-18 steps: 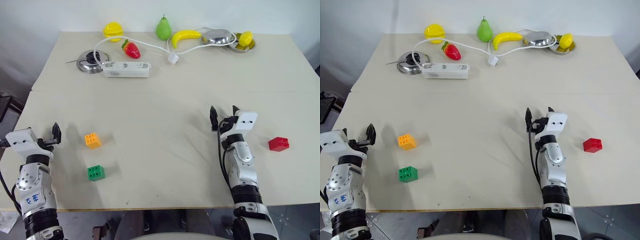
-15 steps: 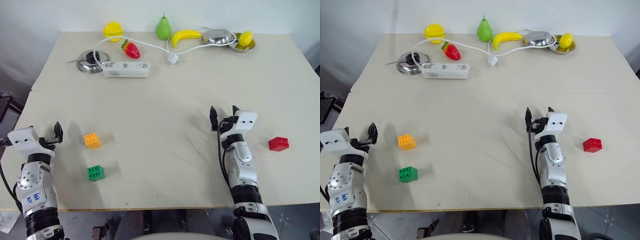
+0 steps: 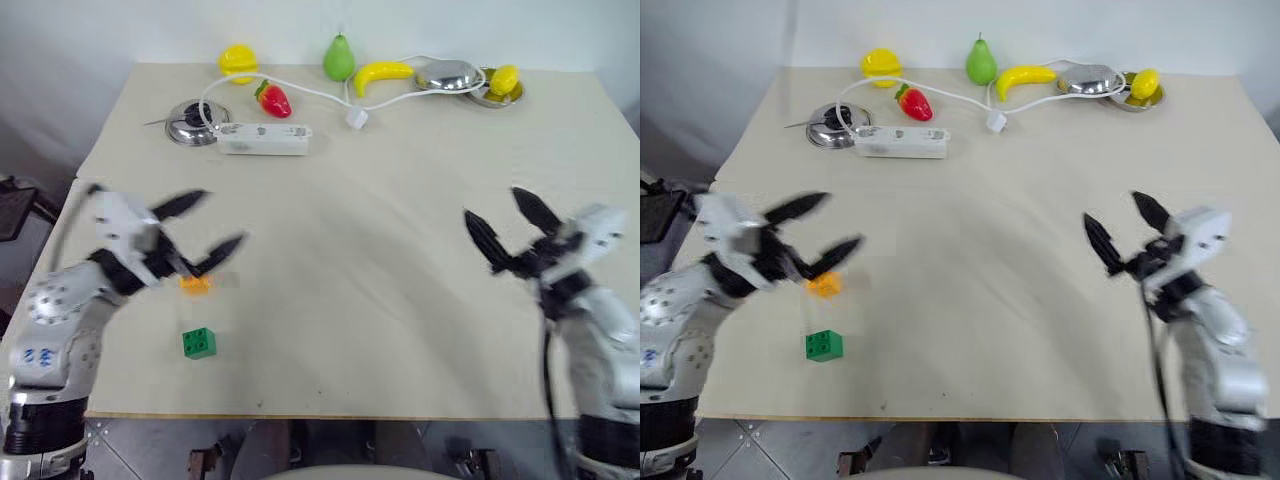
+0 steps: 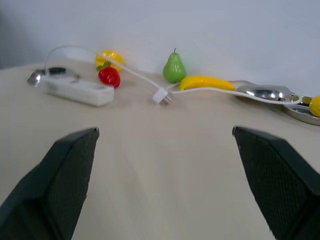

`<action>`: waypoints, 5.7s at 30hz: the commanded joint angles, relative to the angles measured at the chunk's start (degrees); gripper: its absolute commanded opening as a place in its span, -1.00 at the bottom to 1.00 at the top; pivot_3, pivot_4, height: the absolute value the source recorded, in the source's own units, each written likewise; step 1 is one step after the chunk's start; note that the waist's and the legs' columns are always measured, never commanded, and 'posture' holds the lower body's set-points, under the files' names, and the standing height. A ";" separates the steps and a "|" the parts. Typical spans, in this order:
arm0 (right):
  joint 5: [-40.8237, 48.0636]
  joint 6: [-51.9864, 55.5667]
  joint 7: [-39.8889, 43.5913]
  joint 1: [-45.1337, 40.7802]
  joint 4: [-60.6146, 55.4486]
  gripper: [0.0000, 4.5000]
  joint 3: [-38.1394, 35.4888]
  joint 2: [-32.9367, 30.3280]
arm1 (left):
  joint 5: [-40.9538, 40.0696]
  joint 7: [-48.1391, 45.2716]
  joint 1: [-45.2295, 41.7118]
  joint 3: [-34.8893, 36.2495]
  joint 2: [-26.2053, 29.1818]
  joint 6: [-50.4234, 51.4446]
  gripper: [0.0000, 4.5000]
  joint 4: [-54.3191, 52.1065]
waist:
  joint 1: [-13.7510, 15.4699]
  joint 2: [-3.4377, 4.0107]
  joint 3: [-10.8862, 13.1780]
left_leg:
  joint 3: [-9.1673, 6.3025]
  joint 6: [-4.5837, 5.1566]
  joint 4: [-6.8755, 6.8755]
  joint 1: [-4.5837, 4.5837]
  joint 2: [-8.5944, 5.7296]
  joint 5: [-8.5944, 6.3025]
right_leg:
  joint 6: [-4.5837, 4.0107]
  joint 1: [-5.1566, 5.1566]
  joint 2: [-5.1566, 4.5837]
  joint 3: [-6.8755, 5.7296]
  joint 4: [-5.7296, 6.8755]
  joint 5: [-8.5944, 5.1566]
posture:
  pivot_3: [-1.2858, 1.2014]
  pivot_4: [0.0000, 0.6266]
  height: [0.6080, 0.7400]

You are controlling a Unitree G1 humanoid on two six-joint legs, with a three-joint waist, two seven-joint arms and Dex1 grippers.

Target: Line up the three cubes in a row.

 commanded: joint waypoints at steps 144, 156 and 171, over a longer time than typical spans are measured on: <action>0.49 -18.16 49.24 1.81 16.75 1.00 6.15 -6.26 | 4.41 -20.01 15.89 5.50 -0.47 -13.05 -0.34 6.56 | 0.81 -0.23 0.11 | -0.02 0.06 0.61 0.01 0.15 -0.29 | -0.01 0.16 -0.12 -0.06 0.12 0.00 | 0.03 -0.52 1.00; 3.95 -18.16 33.53 10.53 8.11 1.00 -6.46 1.41 | 11.72 -16.97 -31.12 -24.19 -13.50 9.35 -0.34 18.87 | 1.40 -0.19 0.06 | 0.08 0.11 0.65 0.00 -0.26 -0.18 | 0.10 0.21 0.06 0.01 0.17 0.06 | 0.03 -0.52 1.00; 5.07 -19.14 27.41 21.48 1.71 1.00 -12.29 6.96 | 31.53 -8.14 -47.00 -33.43 -36.82 -8.71 -0.34 58.74 | 1.42 -0.27 0.10 | 0.09 0.13 0.62 -0.08 -0.19 -0.13 | 0.16 0.17 0.13 0.03 0.01 0.09 | 0.03 -0.52 1.00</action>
